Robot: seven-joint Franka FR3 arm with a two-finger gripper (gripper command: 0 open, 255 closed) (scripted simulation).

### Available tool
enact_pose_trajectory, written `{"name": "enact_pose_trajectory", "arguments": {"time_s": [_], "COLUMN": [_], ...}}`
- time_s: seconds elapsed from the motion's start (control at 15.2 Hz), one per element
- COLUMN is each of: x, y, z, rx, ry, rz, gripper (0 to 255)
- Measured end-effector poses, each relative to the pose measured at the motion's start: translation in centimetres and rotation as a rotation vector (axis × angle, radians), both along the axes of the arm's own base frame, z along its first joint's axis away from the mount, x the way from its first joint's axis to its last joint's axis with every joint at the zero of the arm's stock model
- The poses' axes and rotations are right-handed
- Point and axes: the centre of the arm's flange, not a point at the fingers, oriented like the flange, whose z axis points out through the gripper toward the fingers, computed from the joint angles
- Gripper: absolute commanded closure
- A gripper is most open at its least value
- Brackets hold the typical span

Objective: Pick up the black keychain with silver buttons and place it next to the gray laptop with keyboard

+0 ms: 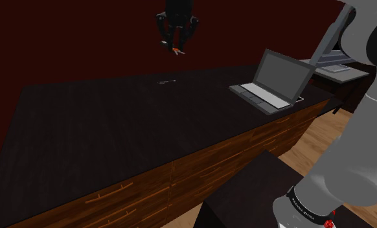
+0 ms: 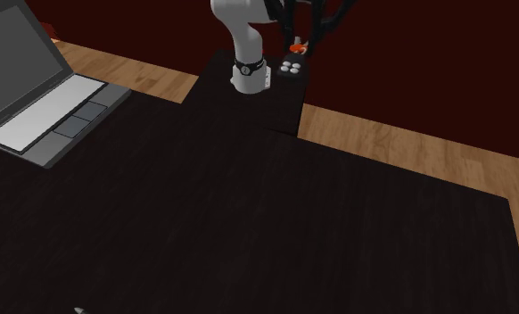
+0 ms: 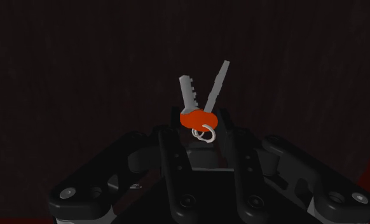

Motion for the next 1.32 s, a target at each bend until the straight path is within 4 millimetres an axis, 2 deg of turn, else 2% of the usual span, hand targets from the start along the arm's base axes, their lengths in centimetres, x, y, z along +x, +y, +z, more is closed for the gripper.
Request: {"name": "enact_pose_trajectory", "arguments": {"time_s": [1.06, 1.32], "x": [-6.7, -8.3], "y": [-20.1, -25.3], "z": [0.4, -0.1], "rx": [0.001, 0.001], "ry": [0.0, 0.001], "rz": [-0.001, -0.002], "gripper": [255, 255]}}
